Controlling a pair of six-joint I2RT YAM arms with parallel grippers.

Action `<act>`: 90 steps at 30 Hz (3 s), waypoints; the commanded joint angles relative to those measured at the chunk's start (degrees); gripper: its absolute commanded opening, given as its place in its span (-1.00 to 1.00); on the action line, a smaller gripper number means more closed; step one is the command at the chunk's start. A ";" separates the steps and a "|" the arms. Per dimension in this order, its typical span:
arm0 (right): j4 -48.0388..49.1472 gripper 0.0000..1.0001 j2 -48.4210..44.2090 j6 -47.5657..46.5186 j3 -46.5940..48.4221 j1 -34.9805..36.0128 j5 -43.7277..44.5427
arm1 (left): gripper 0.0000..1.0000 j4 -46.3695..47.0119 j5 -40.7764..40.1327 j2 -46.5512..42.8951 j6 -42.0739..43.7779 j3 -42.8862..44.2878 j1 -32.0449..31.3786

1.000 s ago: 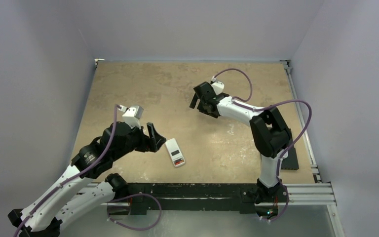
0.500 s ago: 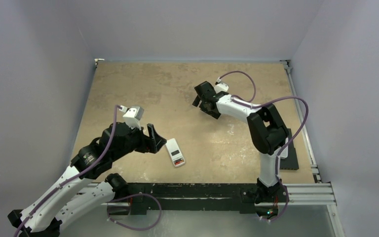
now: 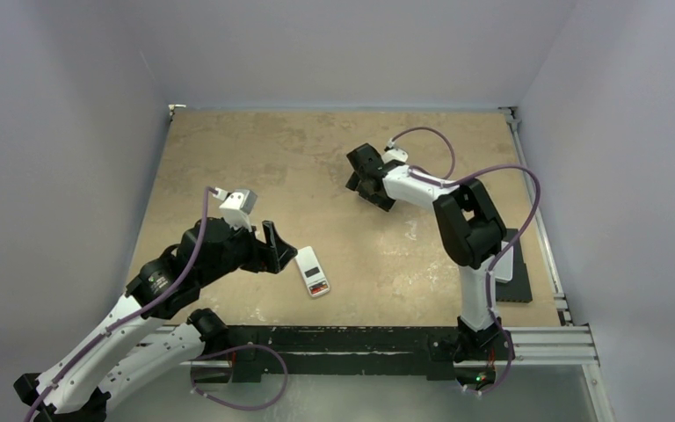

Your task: Load the batteries into the remote control

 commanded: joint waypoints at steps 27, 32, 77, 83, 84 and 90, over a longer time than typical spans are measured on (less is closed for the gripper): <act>-8.84 0.53 7.24 -0.31 7.65 -0.36 6.59 | 0.61 2.15 1.42 -1.14 1.64 -0.13 -0.15; -8.60 0.50 7.81 -0.49 8.13 0.05 5.54 | 0.61 2.23 1.51 -1.63 1.73 -0.17 -0.13; -1.55 -0.52 -5.45 -12.13 -4.57 5.91 0.36 | 0.61 1.85 0.81 -0.89 1.21 -0.32 -0.21; -1.48 -0.53 -12.29 -16.71 -9.46 9.29 0.07 | 0.61 1.54 0.00 -0.17 0.66 -0.32 -0.22; -1.29 -0.53 -13.76 -17.25 -10.51 10.00 0.23 | 0.61 1.34 -0.13 0.04 0.63 -0.35 -0.22; 0.51 -0.54 -22.05 -19.38 -17.62 13.48 -1.12 | 0.61 1.25 -1.01 0.67 0.43 -0.14 -0.28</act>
